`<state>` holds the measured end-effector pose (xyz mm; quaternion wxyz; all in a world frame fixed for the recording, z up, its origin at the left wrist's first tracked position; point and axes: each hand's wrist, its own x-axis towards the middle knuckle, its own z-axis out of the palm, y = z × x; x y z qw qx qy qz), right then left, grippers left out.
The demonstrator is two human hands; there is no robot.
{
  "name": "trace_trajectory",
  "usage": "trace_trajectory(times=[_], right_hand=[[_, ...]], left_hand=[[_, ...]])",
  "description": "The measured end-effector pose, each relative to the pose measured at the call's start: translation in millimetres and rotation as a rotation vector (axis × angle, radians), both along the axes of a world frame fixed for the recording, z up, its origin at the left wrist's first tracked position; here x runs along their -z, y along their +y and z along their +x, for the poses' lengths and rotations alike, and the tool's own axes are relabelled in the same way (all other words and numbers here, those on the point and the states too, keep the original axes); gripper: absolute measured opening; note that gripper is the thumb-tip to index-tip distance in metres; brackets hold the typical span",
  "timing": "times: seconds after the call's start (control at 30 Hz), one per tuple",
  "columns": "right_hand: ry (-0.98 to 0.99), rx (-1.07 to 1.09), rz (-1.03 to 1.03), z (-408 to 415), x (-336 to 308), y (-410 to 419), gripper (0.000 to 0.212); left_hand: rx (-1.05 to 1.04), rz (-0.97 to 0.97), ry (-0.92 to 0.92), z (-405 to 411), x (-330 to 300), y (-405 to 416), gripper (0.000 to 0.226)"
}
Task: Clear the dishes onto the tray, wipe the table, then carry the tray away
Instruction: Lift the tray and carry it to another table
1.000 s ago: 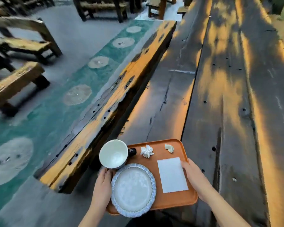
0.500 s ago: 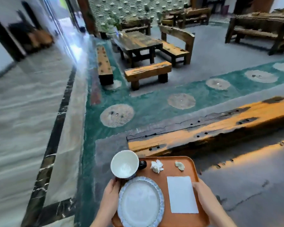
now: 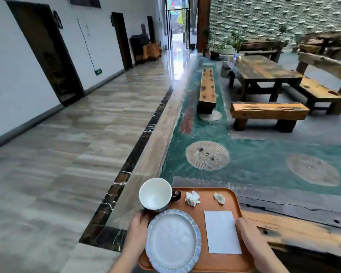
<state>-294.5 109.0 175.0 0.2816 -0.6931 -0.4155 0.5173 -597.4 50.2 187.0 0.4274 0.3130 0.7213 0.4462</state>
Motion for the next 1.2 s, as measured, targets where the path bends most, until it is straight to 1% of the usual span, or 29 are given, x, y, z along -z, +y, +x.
trace_trajectory(times=[0.03, 0.1, 0.17, 0.27, 0.4, 0.57, 0.7, 0.8, 0.93, 1.07, 1.2], right_hand=[[0.005, -0.068, 0.000, -11.3, -7.3, 12.1, 0.026], [0.020, -0.086, -0.009, -31.9, -13.9, 41.3, 0.026], [0.030, -0.115, -0.051, -37.8, -27.6, 63.9, 0.027], [0.051, -0.150, -0.016, -47.4, -47.9, 100.9, 0.025], [0.058, -0.146, 0.032, -45.9, -52.5, 156.8, 0.023], [0.063, -0.090, 0.055, -46.1, -49.6, 252.2, 0.021], [0.055, -0.052, 0.096, -44.2, -49.1, 336.6, 0.017], [0.043, -0.040, 0.099, -42.6, -50.1, 394.0, 0.016], [0.056, 0.003, 0.098, -36.3, -54.7, 466.8, 0.023], [0.054, 0.081, 0.094, -26.9, -54.9, 526.0, 0.028], [0.046, 0.171, 0.082, -13.4, -54.7, 588.6, 0.032]], left_hand=[[-0.011, -0.009, -0.007, -14.7, 6.3, 11.7, 0.019], [-0.018, -0.019, -0.021, -39.5, 18.2, 33.9, 0.020], [-0.027, 0.022, -0.034, -49.3, 14.4, 61.0, 0.020], [-0.031, 0.044, -0.100, -51.9, -3.0, 107.3, 0.019], [0.009, 0.090, -0.080, -51.8, -11.3, 175.0, 0.019], [0.026, 0.060, -0.091, -53.6, -15.2, 278.5, 0.019], [0.041, 0.086, -0.077, -46.7, -21.3, 363.4, 0.013], [0.034, 0.086, -0.090, -42.0, -28.1, 417.4, 0.015], [0.091, 0.091, -0.063, -40.2, -29.2, 503.5, 0.013], [0.193, 0.111, -0.077, -29.0, -33.5, 585.5, 0.015], [0.217, 0.090, -0.122, -16.6, -21.5, 679.5, 0.011]])
